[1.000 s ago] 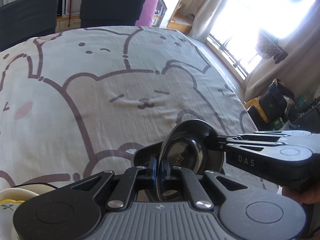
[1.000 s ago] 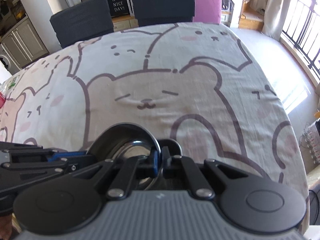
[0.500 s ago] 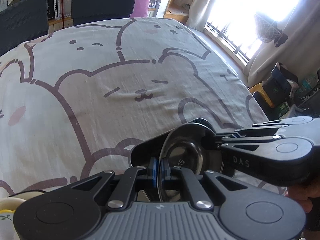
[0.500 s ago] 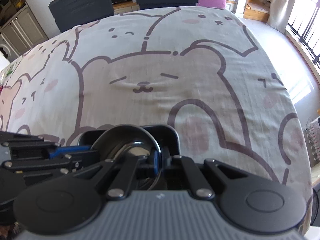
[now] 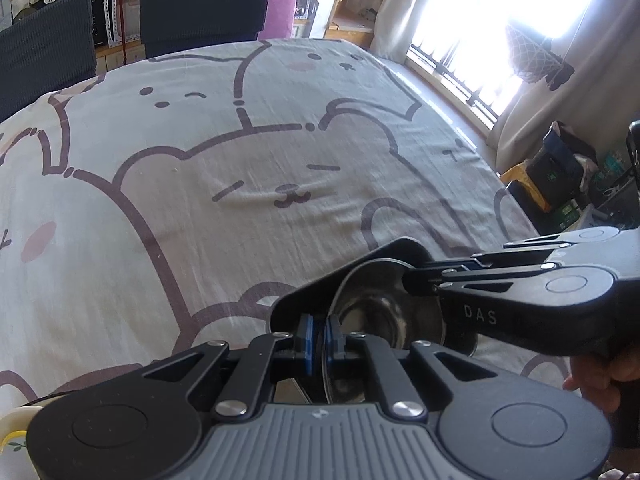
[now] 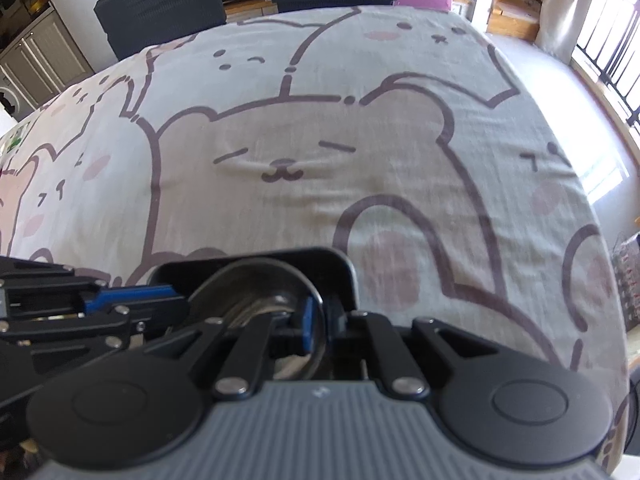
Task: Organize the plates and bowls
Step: 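Lower the oval steel bowl into the steel tray with both tools, then regrip the steel tray rim with both tools around the oval bowl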
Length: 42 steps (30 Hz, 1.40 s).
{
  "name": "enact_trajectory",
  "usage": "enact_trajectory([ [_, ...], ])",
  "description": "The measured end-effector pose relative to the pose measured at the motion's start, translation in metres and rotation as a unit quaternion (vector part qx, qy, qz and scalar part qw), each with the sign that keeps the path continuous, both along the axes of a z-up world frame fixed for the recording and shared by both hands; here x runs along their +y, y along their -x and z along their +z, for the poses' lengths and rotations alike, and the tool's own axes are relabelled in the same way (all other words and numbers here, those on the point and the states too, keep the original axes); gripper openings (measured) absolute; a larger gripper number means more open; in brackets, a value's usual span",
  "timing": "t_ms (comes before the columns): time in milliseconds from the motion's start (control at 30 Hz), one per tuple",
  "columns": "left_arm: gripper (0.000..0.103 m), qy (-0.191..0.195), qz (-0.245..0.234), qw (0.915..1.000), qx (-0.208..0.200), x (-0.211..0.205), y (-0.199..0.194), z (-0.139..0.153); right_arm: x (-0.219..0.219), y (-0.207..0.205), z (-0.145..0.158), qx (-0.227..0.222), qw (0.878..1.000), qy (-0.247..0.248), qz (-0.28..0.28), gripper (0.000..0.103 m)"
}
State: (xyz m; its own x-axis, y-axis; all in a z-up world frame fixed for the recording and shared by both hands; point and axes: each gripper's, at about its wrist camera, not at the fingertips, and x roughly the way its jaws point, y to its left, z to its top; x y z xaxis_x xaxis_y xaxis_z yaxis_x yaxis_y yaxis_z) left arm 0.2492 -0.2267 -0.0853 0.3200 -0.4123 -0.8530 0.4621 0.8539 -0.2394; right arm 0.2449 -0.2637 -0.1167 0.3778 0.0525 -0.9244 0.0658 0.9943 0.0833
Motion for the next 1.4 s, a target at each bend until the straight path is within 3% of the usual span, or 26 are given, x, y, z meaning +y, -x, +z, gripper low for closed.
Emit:
enact_trajectory([
  [400, 0.009, 0.022, 0.006, 0.9997, -0.010, 0.012, 0.006, 0.017, -0.008, 0.009, 0.018, -0.041, 0.999, -0.016, 0.002, 0.022],
  [567, 0.017, 0.018, 0.019, 0.9995, -0.015, 0.019, 0.007, 0.019, -0.021, 0.019, 0.025, -0.067, 0.998, -0.017, -0.002, 0.034],
  [867, 0.017, 0.006, 0.036, 0.9993, 0.007, 0.027, 0.002, 0.008, -0.046, 0.028, 0.018, -0.065, 0.998, -0.015, 0.010, 0.035],
  [967, 0.017, 0.003, 0.033, 0.9994, 0.010, 0.025, 0.001, 0.005, -0.047, 0.027, 0.011, -0.056, 0.998, -0.010, 0.020, 0.029],
  [1400, 0.017, -0.013, 0.026, 0.9991, 0.030, 0.018, -0.002, -0.011, -0.047, 0.024, -0.003, -0.046, 0.997, -0.031, 0.061, 0.029],
])
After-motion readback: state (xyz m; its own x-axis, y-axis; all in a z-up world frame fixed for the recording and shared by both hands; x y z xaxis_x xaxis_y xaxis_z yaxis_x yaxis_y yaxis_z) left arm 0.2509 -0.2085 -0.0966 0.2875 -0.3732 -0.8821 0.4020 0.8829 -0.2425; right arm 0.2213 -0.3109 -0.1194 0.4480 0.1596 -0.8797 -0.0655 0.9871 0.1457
